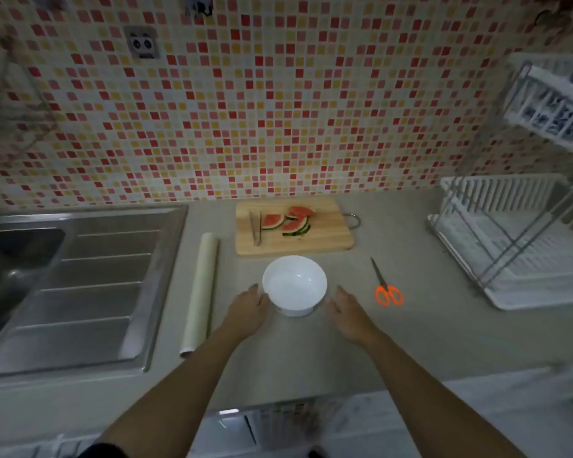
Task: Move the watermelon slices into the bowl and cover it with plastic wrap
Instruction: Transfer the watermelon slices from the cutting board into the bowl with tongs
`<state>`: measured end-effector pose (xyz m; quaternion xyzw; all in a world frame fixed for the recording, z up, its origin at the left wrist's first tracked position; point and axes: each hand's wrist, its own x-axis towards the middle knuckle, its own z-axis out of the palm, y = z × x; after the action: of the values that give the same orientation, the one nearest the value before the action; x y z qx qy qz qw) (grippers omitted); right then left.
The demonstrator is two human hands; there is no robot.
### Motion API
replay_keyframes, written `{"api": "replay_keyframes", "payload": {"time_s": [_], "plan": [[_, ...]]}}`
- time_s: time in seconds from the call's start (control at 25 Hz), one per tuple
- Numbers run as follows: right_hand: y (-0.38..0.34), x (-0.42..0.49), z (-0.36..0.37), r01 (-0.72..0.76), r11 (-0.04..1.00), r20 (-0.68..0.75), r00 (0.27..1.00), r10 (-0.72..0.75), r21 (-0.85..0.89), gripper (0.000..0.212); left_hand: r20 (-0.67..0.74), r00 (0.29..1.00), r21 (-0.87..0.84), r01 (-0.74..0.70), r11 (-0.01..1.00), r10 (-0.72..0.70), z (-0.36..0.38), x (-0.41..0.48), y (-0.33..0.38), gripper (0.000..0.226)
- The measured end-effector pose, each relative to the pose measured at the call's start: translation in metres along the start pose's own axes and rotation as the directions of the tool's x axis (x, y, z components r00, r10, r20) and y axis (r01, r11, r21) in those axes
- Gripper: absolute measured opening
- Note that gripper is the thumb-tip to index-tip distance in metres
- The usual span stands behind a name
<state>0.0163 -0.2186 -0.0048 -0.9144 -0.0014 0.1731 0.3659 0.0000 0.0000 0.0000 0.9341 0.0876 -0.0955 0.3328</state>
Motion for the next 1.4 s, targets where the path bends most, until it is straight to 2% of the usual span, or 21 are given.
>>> {"api": "replay_keyframes", "payload": {"time_s": [0.16,0.28,0.44,0.64,0.84,1.04,1.28,1.4], "plan": [[0.004,0.024,0.001,-0.044,0.987,0.029,0.999,0.040,0.156,0.062,-0.053,0.995,-0.183,0.077,0.980,-0.088,0.015,0.018,0.003,0.046],[0.003,0.036,0.007,-0.028,0.945,0.071,0.997,0.005,0.326,0.048,-0.101,0.989,-0.254,0.075,0.964,-0.104,0.023,0.029,0.004,0.037],[-0.007,0.068,-0.003,0.065,0.948,0.068,0.994,-0.090,0.313,0.046,-0.167,0.977,-0.274,0.086,0.958,-0.135,0.020,0.052,0.011,0.035],[-0.016,0.094,-0.011,0.033,0.939,0.078,0.995,-0.063,0.343,0.042,-0.186,0.964,-0.269,0.134,0.954,-0.188,0.018,0.081,0.018,0.038],[-0.016,0.106,-0.009,-0.065,0.922,0.052,0.997,0.048,0.383,0.035,-0.257,0.943,-0.109,0.190,0.976,-0.212,0.010,0.095,0.018,0.033],[-0.025,0.114,-0.003,-0.078,0.954,0.038,0.997,0.070,0.290,0.043,-0.284,0.941,0.078,0.213,0.974,-0.183,-0.028,0.158,0.026,0.037],[-0.021,0.117,0.008,-0.089,0.962,-0.022,0.995,0.098,0.258,0.034,-0.165,0.965,0.333,0.249,0.910,-0.204,-0.029,0.213,0.023,0.034],[-0.020,0.118,0.007,-0.072,0.967,-0.042,0.996,0.084,0.244,0.031,-0.132,0.974,0.387,0.223,0.895,-0.185,-0.021,0.220,0.027,0.040]]}}
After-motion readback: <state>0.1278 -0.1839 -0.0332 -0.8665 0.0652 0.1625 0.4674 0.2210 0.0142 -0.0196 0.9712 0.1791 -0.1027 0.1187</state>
